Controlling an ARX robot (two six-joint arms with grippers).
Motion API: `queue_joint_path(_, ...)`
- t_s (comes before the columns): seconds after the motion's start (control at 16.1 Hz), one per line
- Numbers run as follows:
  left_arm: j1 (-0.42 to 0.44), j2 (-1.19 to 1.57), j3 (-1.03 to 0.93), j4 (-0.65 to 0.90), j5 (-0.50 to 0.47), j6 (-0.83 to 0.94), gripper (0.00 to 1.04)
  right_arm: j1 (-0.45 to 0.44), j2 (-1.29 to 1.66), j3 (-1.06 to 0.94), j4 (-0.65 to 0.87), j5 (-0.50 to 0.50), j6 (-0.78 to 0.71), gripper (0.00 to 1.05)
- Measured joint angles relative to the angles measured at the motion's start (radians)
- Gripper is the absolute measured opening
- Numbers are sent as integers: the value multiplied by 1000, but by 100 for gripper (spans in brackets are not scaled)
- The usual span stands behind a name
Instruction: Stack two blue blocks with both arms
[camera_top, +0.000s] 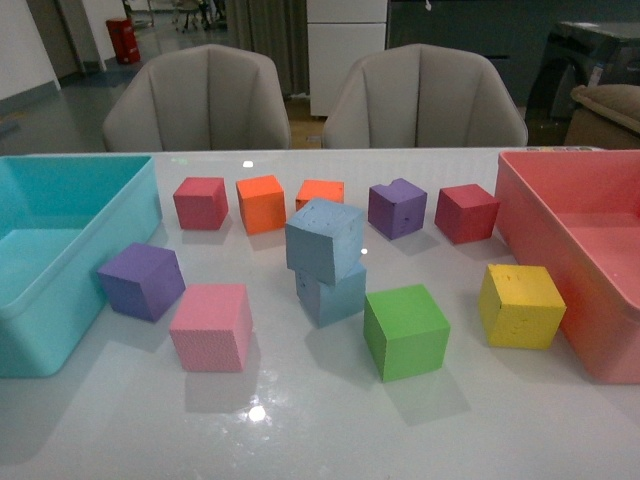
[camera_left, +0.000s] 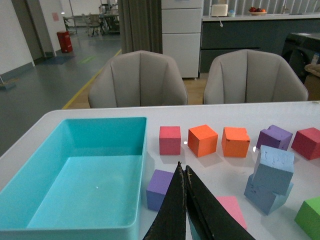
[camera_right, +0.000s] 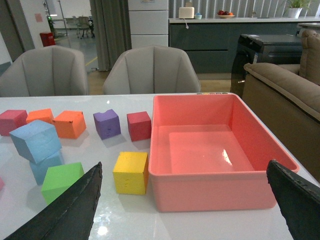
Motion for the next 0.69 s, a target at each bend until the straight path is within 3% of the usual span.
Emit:
queue_joint_path(0.44, 132, -175, -123, -58, 137, 0, 2, 0, 0, 0, 0, 0, 0, 98)
queue_joint_path(0.5, 209, -207, -138, -76, 222, 0, 2, 0, 0, 0, 0, 0, 0, 98)
queue_joint_path(0.56, 244, -229, -151, -90, 227, -1, 2, 0, 0, 0, 0, 0, 0, 98)
queue_joint_path(0.69, 233, -277, -166, -119, 243, -2, 2, 0, 0, 0, 0, 0, 0, 98)
